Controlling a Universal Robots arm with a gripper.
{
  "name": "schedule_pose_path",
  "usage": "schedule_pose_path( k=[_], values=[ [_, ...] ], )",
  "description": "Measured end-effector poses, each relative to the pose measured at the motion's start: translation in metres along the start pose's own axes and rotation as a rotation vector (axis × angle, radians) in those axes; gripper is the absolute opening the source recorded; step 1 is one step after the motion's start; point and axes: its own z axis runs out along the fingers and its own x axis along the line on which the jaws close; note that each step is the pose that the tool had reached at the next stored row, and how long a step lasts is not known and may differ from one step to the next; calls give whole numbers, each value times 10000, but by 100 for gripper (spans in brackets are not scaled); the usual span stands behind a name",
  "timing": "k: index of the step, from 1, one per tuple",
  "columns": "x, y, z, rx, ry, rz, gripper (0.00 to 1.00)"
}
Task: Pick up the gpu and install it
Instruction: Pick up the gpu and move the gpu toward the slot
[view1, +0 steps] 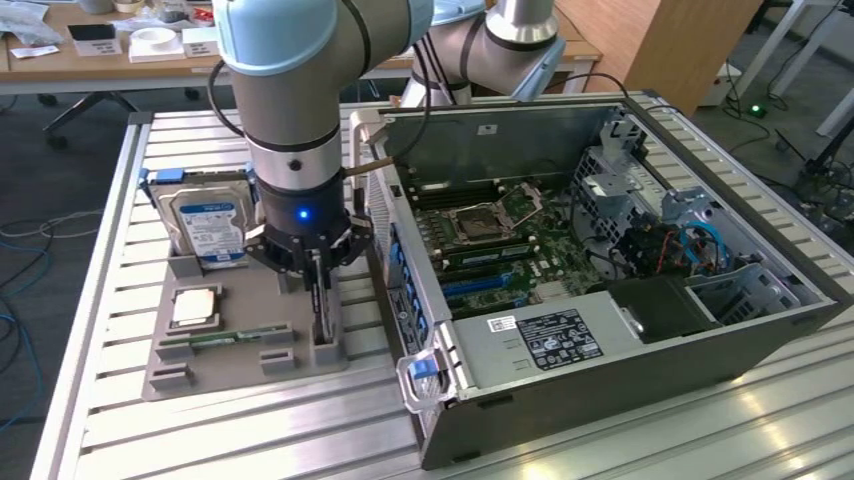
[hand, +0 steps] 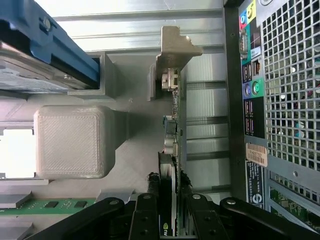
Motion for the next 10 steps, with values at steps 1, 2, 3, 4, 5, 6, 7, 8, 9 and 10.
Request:
schedule_pose_path(
  k=[1, 2, 3, 4, 5, 6, 7, 8, 9, 10],
  values=[
    [0, 1, -23, 0, 0, -1, 26],
    [-1, 2, -48, 0, 0, -3, 26],
    [-2, 3, -75, 0, 0, -5, 26],
    [-2, 4, -106, 0, 0, -6, 26],
    [-3, 6, -135, 0, 0, -8, 26],
    [-4, 7, -166, 0, 0, -8, 26],
    [-5, 9, -201, 0, 0, -9, 26],
    [-5, 10, -237, 0, 0, -10, 26],
    [-6, 12, -273, 1, 1, -12, 26],
    [-7, 13, -308, 0, 1, -15, 26]
  ],
)
